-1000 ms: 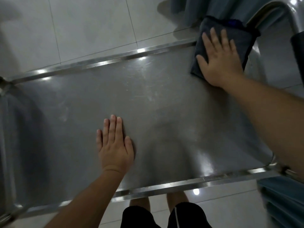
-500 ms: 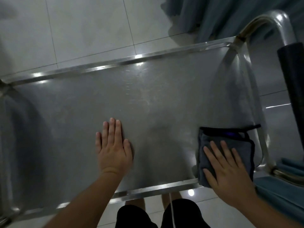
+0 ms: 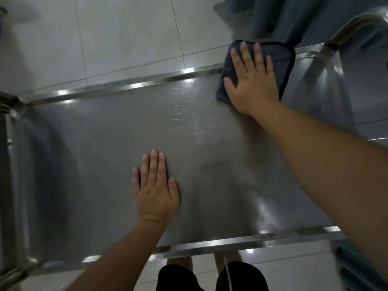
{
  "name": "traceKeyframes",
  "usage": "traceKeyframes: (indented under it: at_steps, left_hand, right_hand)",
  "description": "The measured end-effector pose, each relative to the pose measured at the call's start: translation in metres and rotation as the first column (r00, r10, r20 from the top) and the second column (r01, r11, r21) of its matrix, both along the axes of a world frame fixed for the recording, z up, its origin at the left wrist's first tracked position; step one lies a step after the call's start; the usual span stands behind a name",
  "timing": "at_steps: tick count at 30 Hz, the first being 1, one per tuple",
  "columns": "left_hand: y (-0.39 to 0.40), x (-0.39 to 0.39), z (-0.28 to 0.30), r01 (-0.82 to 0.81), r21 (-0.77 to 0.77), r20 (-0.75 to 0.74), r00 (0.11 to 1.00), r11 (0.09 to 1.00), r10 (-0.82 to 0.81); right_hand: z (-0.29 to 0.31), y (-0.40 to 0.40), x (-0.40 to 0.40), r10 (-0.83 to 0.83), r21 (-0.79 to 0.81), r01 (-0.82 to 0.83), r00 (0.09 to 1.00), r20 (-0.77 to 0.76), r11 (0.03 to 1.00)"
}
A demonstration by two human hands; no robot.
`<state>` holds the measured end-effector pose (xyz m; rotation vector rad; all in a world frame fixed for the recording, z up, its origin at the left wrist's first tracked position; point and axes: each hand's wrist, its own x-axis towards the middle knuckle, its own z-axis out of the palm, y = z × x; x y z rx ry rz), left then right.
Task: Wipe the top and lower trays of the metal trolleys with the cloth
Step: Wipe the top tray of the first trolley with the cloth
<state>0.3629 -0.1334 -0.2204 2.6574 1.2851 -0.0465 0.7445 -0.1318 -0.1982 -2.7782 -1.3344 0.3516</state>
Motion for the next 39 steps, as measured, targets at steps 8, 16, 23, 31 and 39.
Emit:
traceKeyframes:
  at_steps: [8, 16, 23, 31, 39]
  left_hand:
    - [-0.002, -0.002, -0.003, -0.001, 0.003, 0.03, 1.0, 1.0, 0.001]
    - [-0.003, 0.0, -0.001, -0.009, -0.005, 0.046, 0.999, 1.0, 0.009]
    - [-0.003, -0.003, -0.006, 0.01, 0.031, 0.043, 0.999, 0.999, -0.012]
    - [0.0, -0.002, -0.004, -0.003, 0.034, 0.055, 0.999, 0.999, 0.001]
    - [-0.002, -0.002, -0.005, -0.002, 0.003, 0.058, 0.998, 1.0, 0.001]
  right_hand:
    - [0.002, -0.116, -0.091, 0.041, 0.016, -0.041, 0.999, 0.004, 0.999]
    - [0.012, -0.302, -0.245, 0.074, -0.133, -0.086, 0.993, -0.092, 0.987]
    - [0.004, -0.189, -0.203, 0.13, -0.011, -0.13, 0.991, -0.031, 0.991]
    - [-0.001, 0.034, -0.092, 0.055, 0.037, -0.054, 0.998, -0.033, 0.998]
    - [0.0, -0.024, -0.148, 0.097, 0.062, -0.096, 0.995, -0.015, 0.993]
